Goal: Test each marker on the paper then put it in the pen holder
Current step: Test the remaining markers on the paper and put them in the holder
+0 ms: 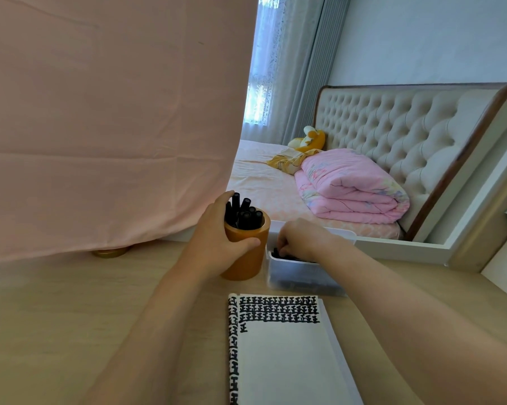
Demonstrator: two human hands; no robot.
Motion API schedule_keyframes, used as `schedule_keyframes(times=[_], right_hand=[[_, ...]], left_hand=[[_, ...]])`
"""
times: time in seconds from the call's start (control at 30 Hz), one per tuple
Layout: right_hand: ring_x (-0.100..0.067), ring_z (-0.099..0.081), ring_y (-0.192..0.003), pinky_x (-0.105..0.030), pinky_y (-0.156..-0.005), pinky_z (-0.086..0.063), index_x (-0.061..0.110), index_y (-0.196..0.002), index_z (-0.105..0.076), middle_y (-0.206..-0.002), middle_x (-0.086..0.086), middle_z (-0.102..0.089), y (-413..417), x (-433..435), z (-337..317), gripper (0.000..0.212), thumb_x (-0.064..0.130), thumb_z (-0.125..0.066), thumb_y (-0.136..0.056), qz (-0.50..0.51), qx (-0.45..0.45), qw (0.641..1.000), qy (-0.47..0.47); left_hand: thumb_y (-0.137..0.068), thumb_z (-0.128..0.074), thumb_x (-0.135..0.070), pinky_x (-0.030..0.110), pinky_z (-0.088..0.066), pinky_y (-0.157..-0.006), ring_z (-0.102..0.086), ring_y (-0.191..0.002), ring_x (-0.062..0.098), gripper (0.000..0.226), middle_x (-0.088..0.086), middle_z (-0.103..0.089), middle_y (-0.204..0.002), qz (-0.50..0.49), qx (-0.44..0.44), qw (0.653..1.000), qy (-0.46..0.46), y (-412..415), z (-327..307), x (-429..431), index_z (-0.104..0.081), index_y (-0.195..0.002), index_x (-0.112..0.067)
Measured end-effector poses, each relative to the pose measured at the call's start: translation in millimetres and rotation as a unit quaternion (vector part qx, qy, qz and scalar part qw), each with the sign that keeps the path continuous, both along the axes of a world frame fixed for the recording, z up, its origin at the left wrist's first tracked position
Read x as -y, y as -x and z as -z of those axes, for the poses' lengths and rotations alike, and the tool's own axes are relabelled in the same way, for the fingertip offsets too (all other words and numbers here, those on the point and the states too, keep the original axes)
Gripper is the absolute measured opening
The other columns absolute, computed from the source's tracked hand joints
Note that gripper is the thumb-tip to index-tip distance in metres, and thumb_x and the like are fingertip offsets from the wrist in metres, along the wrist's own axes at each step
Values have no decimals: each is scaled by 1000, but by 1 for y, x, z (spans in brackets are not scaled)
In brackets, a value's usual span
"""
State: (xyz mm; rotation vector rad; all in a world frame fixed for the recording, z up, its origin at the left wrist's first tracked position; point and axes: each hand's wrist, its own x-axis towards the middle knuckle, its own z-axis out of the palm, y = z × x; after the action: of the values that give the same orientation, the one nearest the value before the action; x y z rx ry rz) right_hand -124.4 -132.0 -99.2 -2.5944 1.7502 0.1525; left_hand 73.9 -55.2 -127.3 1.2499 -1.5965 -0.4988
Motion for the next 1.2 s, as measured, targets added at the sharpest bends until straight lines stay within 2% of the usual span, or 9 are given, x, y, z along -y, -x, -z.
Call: schedule_keyframes(times=[0.23, 0.37, 0.5, 0.67, 0.77, 0.83, 0.93, 1.07, 1.2], right_hand=[[-21, -62, -82, -27, -77, -48, 26, -87, -69, -92, -1, -69, -11, -4, 6, 10, 21, -61, -92, -25, 16, 999, -34], [-16, -62, -85, -29, -76, -50, 25, -100, -73, -91, 6, -67, -2, -9, -5, 14, 29, -65, -89, -63, 31, 998, -9], [-12, -58, -75, -27, -66, -46, 28, -99, -63, -81, 9, -61, 14, -21, -20, 15, 40, -63, -90, -68, 123, 988, 58], [-10, -57, -68, -30, -64, -52, 25, -88, -57, -74, 10, -60, 32, -55, -33, 14, 20, -65, -78, -66, 235, 963, 114], [-7, -52, -63, -25, -60, -46, 25, -86, -56, -73, 11, -59, 43, -77, -31, 16, 14, -65, -78, -44, 304, 941, 143], [-5, -50, -61, -16, -57, -41, 25, -86, -55, -72, 9, -58, 50, -93, -28, 16, 12, -64, -81, -21, 354, 922, 155], [-5, -50, -62, -14, -58, -40, 25, -89, -56, -77, 7, -61, 55, -116, -21, 17, 9, -60, -87, 4, 431, 888, 162], [-5, -54, -61, -14, -56, -42, 28, -98, -68, -79, 5, -64, 49, -136, -7, 24, 8, -56, -94, 30, 537, 835, 113], [3, -53, -55, -14, -57, -40, 21, -106, -74, -79, 5, -67, 40, -145, 7, 28, 5, -53, -98, 26, 610, 791, 26]], left_hand=[[-72, -83, -41, 30, -38, -101, -40, -129, 9, 99, -12, -37, -147, 0, 0, 1000, -2, 2, 1, 2, -21, -150, -39], [-70, -83, -43, 37, -40, -106, -41, -131, 11, 101, -11, -38, -147, 0, 2, 1000, -8, 1, 1, 2, -20, -149, -40], [-71, -82, -44, 34, -38, -106, -39, -131, 9, 99, -11, -38, -146, -9, 12, 1000, -12, 2, 0, 1, -22, -149, -39], [-68, -84, -45, 37, -35, -109, -29, -134, 13, 101, -8, -31, -143, -40, 56, 998, -9, 1, -5, -5, -24, -149, -35], [-71, -83, -42, 29, -27, -106, -21, -131, 10, 92, -8, -27, -137, -79, 88, 992, 33, 2, -13, -13, -32, -147, -30], [-77, -79, -35, 20, -24, -104, -22, -124, 6, 73, -7, -31, -130, -104, 100, 985, 99, 3, -19, -19, -43, -140, -26], [-85, -71, -23, 3, -24, -93, -31, -113, 6, 44, -7, -39, -118, -104, 110, 975, 164, 11, -31, -35, -55, -126, -23], [-89, -65, -19, 14, -34, -90, -42, -107, 7, 24, -13, -47, -109, -26, 168, 970, 172, 26, -33, -60, -62, -112, -25], [-89, -65, -26, 22, -41, -87, -47, -104, 3, 27, -18, -54, -113, 10, 227, 964, 137, 21, -19, -77, -63, -115, -31]])
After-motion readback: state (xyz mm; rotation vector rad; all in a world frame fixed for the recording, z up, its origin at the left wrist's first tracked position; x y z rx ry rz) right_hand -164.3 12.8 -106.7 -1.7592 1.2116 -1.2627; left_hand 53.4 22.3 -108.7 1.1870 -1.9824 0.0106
